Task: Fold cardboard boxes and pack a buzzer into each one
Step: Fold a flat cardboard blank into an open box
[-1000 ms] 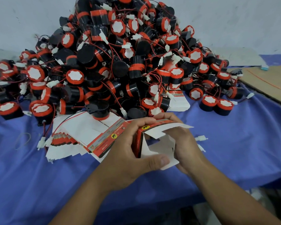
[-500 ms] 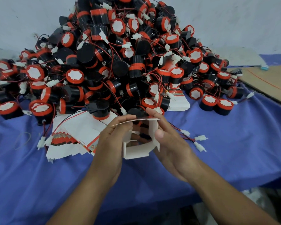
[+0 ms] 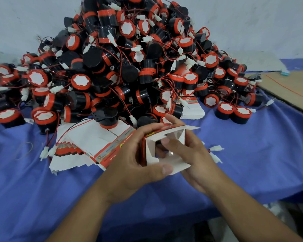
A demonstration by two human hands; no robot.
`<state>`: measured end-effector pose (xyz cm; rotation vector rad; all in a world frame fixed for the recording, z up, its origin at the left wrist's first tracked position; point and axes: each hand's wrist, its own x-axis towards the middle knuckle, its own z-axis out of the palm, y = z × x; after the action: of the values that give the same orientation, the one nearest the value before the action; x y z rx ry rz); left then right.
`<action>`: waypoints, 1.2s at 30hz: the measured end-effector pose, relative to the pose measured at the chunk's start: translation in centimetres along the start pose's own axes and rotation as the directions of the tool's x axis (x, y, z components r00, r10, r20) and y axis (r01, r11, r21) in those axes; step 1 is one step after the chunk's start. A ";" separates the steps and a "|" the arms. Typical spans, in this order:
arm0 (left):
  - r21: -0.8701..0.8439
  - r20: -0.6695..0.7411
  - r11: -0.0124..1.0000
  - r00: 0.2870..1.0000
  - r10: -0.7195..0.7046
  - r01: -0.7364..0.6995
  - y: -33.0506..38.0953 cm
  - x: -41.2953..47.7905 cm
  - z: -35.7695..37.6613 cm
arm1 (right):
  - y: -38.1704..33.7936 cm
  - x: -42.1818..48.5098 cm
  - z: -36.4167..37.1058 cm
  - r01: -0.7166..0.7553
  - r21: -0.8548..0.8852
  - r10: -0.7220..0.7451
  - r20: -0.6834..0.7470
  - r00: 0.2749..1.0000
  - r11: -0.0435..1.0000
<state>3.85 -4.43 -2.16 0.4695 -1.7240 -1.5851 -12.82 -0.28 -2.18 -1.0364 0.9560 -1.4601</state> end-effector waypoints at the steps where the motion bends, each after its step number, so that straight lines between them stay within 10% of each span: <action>1: -0.048 -0.026 0.999 1.000 -0.008 0.007 -0.1 0.0 0.0 | 0.0 0.0 -0.1 0.001 -0.015 -0.001 0.015 1.000 1.000; 18: -0.187 -0.420 0.982 0.900 -0.116 0.039 -0.9 0.7 0.5 | 1.2 0.1 0.8 0.019 0.053 -0.022 0.058 0.998 0.998; 36: 0.066 -0.345 0.998 0.939 0.014 0.010 -0.6 0.6 0.6 | -0.1 0.1 0.4 -0.076 0.224 0.078 0.000 0.997 0.972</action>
<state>2.90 -4.56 -2.58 0.7327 -1.5090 -1.3513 -12.46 -0.33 -1.93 -0.8204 0.8067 -1.4712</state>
